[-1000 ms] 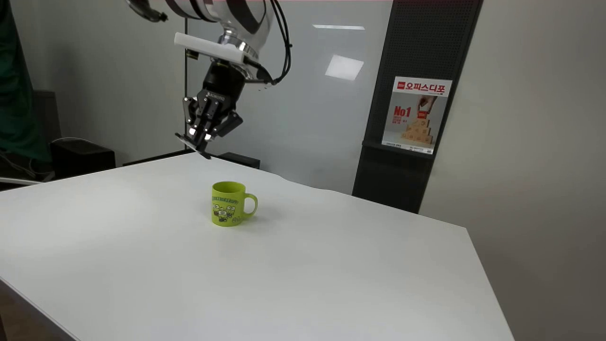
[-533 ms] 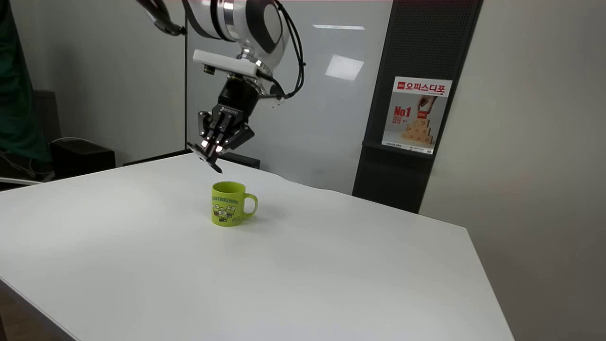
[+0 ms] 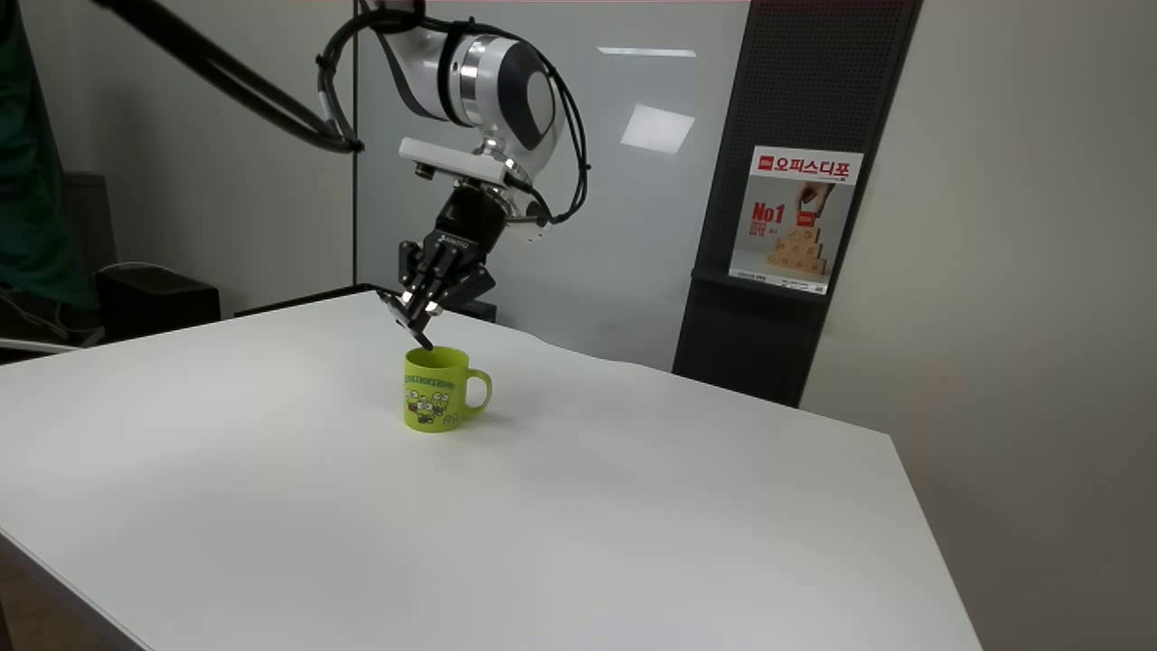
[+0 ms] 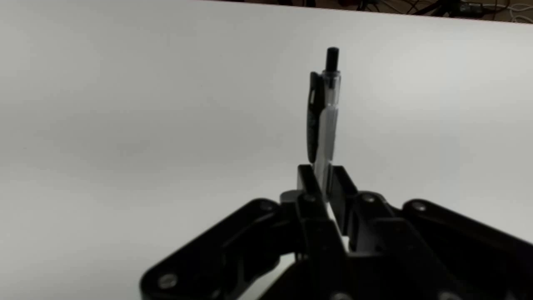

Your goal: Place the pen in the mug

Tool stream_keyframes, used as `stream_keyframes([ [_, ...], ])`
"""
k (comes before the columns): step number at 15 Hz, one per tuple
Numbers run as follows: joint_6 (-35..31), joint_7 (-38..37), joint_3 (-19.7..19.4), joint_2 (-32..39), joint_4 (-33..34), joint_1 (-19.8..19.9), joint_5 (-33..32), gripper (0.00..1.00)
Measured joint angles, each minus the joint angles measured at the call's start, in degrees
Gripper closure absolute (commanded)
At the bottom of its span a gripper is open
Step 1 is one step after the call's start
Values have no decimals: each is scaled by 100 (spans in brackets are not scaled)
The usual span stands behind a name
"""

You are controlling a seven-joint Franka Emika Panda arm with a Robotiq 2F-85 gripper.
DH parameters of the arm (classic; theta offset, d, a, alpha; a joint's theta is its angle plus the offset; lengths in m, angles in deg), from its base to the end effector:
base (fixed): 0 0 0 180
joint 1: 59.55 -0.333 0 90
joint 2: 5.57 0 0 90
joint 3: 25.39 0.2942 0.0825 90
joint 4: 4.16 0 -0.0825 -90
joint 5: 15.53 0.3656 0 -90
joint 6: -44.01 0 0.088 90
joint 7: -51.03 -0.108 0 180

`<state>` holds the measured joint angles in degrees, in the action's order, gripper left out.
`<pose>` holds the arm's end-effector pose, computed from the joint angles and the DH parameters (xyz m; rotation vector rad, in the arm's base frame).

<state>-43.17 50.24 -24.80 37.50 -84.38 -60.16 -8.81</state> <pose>0.6196 0.0252 0.2215 -2.8813 0.0371 0.9423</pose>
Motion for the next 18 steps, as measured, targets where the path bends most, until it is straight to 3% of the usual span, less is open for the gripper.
stream_keyframes([
  [11,890,-85,70,1379,2050,-65,119,97],
  [12,947,-94,71,1465,2187,-69,122,62],
  [14,1059,-132,72,1637,2462,-68,133,55],
  [18,1199,-153,72,1910,2911,-59,151,27],
])
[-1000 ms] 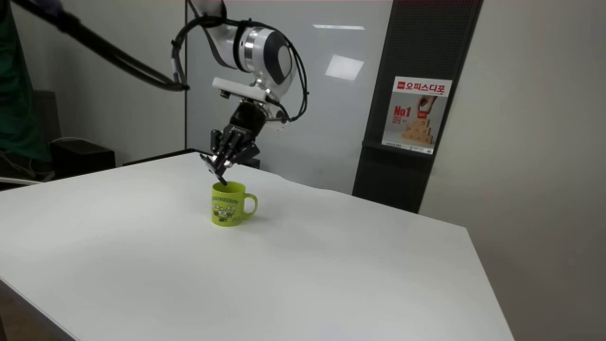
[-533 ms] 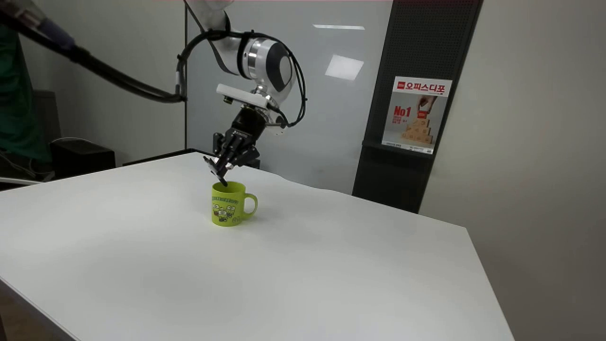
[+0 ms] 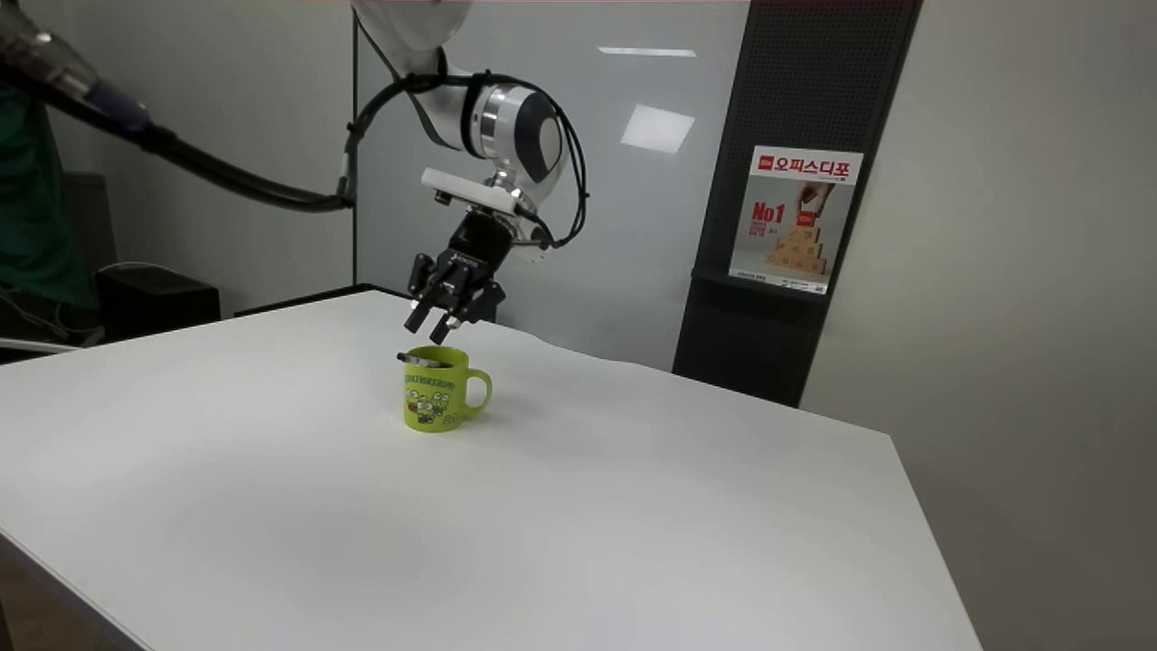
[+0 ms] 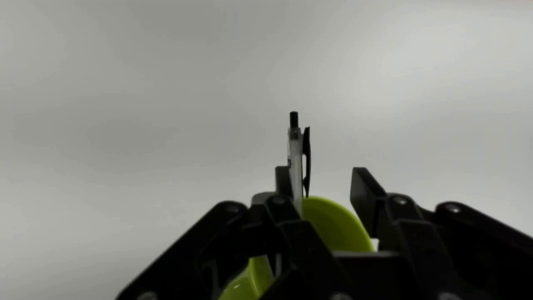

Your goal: Place the pen in the mug

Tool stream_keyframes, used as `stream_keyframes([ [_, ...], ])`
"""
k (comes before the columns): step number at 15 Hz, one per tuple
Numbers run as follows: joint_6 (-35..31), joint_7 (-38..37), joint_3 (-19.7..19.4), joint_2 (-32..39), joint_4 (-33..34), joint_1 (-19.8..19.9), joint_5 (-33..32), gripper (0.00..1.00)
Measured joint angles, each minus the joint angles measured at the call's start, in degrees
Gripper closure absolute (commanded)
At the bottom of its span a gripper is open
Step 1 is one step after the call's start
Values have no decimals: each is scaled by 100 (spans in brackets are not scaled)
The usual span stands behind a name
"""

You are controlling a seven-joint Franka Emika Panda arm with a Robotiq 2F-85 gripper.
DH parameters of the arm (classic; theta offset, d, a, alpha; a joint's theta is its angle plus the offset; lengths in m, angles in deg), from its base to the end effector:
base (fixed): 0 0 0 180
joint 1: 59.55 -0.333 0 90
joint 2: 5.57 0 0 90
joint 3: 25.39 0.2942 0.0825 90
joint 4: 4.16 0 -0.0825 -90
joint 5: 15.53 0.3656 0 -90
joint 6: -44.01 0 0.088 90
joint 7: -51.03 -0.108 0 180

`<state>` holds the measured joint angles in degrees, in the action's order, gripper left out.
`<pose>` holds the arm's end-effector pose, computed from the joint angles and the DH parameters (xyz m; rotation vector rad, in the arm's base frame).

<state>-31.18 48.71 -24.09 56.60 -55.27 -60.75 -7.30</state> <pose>0.6693 0.0421 0.1911 -2.8358 0.0188 0.9878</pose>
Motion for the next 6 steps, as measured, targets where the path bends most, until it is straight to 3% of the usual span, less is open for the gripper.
stream_keyframes([
  [4,-17,0,23,84,285,-7,1,2],
  [6,-105,0,24,53,386,-41,0,0],
])
